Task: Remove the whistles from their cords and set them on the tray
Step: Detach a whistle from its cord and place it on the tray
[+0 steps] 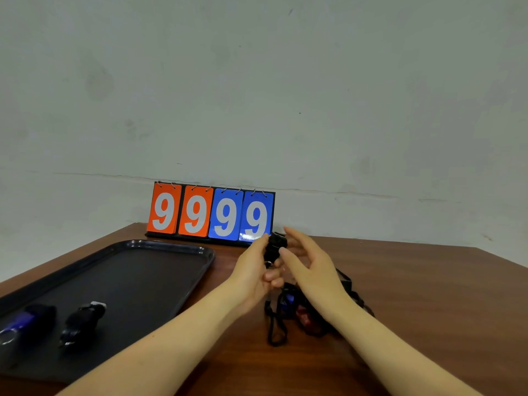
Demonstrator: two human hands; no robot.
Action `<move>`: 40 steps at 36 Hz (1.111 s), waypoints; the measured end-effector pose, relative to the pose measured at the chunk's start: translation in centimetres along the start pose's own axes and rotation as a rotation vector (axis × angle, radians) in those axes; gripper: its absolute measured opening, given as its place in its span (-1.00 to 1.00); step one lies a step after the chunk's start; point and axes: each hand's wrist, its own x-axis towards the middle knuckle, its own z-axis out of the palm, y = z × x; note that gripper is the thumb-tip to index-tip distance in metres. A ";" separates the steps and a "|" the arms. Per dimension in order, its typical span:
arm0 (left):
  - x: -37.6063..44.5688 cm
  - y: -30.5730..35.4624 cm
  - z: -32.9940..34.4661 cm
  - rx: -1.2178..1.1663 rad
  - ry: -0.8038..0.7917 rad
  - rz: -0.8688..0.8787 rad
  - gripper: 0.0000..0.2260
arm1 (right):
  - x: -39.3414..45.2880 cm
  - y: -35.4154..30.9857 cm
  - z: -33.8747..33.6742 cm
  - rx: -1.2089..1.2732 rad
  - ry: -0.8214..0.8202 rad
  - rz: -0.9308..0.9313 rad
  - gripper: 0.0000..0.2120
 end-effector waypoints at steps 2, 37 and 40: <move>0.0 -0.2 0.2 -0.047 -0.006 0.012 -0.66 | 0.0 0.0 -0.2 -0.039 -0.002 -0.042 -0.64; -12.8 10.0 -12.2 1.526 0.497 0.393 -0.75 | -5.6 -8.2 8.0 -0.014 -0.126 0.186 -0.77; -16.6 11.2 -16.3 1.635 0.626 0.371 -0.70 | -6.4 -8.7 11.1 -0.050 -0.175 0.191 -0.80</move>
